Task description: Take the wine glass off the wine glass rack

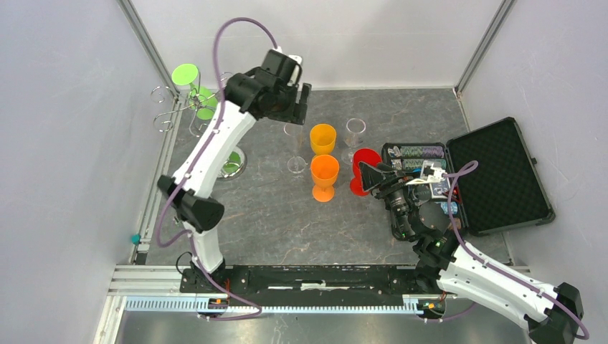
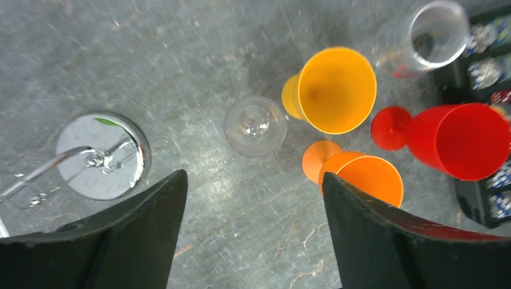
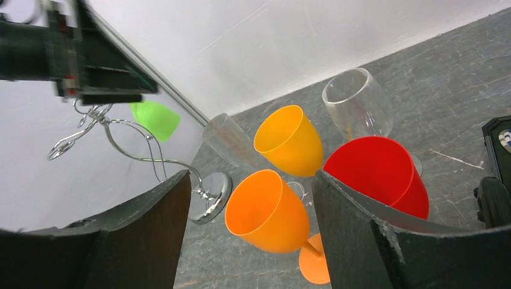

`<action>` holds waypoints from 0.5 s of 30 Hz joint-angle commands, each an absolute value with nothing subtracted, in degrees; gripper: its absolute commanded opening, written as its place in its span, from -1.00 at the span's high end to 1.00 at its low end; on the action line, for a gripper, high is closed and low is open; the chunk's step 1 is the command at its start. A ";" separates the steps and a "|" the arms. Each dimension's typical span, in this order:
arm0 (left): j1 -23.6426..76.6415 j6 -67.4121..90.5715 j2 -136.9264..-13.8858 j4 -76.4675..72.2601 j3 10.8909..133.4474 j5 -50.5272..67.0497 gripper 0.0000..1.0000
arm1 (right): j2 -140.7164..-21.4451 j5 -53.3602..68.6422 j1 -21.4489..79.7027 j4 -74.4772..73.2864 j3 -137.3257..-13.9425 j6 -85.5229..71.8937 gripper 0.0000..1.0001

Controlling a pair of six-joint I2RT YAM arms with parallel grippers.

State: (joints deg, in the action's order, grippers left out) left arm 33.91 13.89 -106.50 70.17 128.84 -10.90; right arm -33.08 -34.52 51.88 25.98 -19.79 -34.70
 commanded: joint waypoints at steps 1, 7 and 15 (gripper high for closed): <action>31.17 10.50 -94.49 62.34 124.99 -14.05 -0.96 | -33.12 -34.28 52.10 26.56 -20.15 -35.23 -0.56; 25.24 10.92 -78.50 48.71 111.15 -18.10 -1.00 | -32.98 -34.78 52.10 26.46 -19.91 -34.94 -0.56; 1.23 21.10 -72.89 45.67 105.00 -4.76 -1.00 | -33.02 -34.79 52.16 26.02 -19.94 -34.75 -0.56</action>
State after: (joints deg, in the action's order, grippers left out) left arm 8.67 15.16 -71.53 49.69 106.10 -12.56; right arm -33.10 -34.54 51.88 25.61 -19.79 -34.70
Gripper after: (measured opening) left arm 0.993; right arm 0.781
